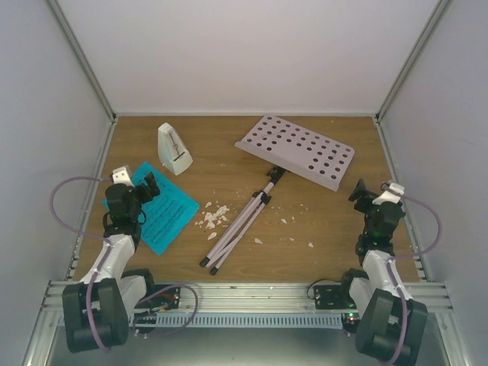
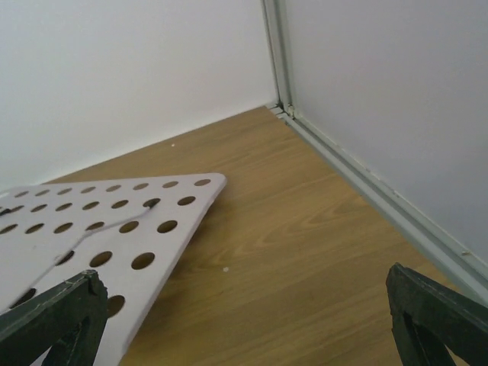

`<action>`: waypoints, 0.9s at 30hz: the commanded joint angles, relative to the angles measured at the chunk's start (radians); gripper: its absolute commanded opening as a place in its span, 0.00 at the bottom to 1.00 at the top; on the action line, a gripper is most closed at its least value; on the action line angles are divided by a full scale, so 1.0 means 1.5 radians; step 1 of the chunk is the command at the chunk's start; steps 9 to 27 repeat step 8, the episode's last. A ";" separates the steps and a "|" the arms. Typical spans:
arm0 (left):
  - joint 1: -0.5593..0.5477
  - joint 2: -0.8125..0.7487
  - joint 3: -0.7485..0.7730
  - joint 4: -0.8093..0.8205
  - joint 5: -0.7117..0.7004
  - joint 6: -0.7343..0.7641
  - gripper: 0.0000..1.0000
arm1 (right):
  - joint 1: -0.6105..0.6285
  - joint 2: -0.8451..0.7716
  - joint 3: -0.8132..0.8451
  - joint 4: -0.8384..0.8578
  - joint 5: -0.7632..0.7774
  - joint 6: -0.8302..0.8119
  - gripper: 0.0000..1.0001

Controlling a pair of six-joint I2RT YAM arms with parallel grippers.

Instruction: Pack up the instrument practice props

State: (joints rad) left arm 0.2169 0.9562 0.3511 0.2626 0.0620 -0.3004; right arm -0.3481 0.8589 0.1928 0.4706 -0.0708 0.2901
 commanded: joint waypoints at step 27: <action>-0.063 0.101 -0.047 0.272 -0.064 0.092 0.99 | 0.030 0.103 -0.050 0.237 0.050 -0.056 1.00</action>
